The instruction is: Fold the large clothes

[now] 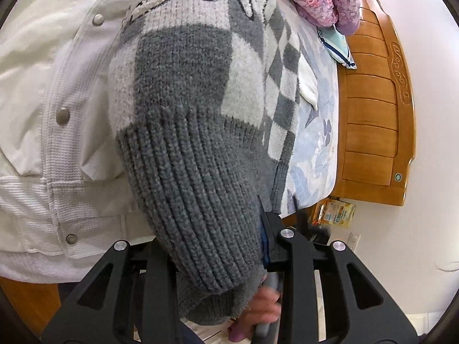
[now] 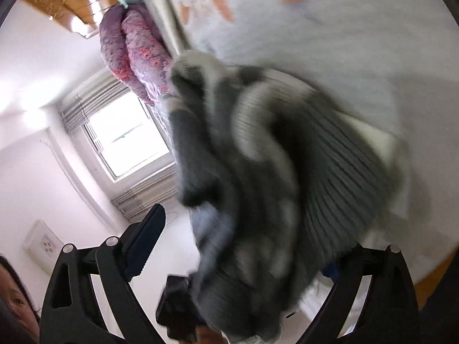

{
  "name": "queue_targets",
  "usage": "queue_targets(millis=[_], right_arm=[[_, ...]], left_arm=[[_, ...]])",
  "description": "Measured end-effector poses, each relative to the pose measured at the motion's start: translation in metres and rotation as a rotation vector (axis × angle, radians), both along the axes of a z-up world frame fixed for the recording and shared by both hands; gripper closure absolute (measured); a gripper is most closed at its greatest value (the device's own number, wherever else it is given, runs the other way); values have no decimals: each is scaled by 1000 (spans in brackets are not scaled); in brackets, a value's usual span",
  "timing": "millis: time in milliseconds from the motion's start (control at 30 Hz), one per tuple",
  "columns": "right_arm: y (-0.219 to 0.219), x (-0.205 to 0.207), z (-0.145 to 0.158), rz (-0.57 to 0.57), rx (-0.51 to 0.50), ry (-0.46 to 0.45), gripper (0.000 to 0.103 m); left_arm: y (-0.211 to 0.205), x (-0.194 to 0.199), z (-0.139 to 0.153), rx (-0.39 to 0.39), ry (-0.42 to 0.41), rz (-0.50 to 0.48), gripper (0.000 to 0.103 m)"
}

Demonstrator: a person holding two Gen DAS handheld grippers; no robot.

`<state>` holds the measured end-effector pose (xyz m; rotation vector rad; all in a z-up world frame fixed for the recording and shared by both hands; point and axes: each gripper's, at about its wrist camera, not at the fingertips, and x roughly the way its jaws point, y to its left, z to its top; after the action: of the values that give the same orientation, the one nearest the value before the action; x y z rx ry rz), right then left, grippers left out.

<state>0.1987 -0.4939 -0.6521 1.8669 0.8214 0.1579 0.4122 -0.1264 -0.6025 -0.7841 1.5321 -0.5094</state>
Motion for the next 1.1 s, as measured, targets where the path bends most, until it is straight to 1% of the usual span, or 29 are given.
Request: queue_targets(millis=[67,100,133,167,200,233,267,300,333,367,400,433,500,567,600,633,667,700,767,800,833,900,933,1000,1033,1100], right_arm=[[6,13,1,20,-30,31,12],[7,21,2,50,-71,80,12],[11,27,0,59,-84,102,14],[13,29,-1,77,-118,152,20],[14,29,0,94,-152,188,38],[14,29,2,106,-184,201,51],[14,26,11,119,-224,187,58],[14,23,18,133,-255,170,66],[14,21,27,161,-305,158,68],[15,22,34,179,-336,150,69],[17,24,43,210,-378,141,70],[19,27,50,237,-413,134,70],[21,30,60,267,-454,117,70],[19,34,67,283,-483,116,70],[17,40,69,281,-490,117,70],[16,41,70,286,-502,119,70],[15,42,71,297,-517,129,70],[18,36,68,303,-528,136,70],[20,36,66,313,-530,147,70],[19,37,62,321,-529,153,70],[22,35,63,324,-534,156,70],[19,41,62,334,-544,157,70],[21,41,62,336,-546,164,70],[20,50,63,340,-545,173,70],[21,55,64,346,-546,177,70],[21,64,63,363,-551,182,70]], left_arm=[[1,-2,-4,9,-1,-9,74],[0,-3,-6,12,1,-14,73],[-1,-3,-8,23,4,-27,72],[0,-4,-11,33,9,-37,72],[0,-5,-14,40,23,-42,69],[1,-7,-17,55,44,-51,67],[3,-9,-20,67,58,-60,64],[5,-11,-21,73,66,-71,57],[9,-13,-21,80,73,-87,48],[12,-14,-20,77,79,-99,46],[15,-14,-19,74,82,-110,45],[20,-14,-14,87,65,-128,45],[26,-13,-4,105,27,-177,45],[30,-12,5,94,9,-252,45],[31,-11,7,97,4,-270,44],[37,-6,9,120,-15,-265,37],[43,-1,10,139,-39,-242,35],[52,5,11,139,-60,-208,35],[72,22,13,100,-62,-94,35],[79,26,14,95,-70,-60,30],[82,33,14,112,-94,-26,25],[77,47,8,123,-134,-22,23],[71,56,-2,128,-129,-15,23],[63,69,-19,96,-99,23,23],[58,74,-29,116,-91,39,16],[54,81,-43,115,-98,51,9]])
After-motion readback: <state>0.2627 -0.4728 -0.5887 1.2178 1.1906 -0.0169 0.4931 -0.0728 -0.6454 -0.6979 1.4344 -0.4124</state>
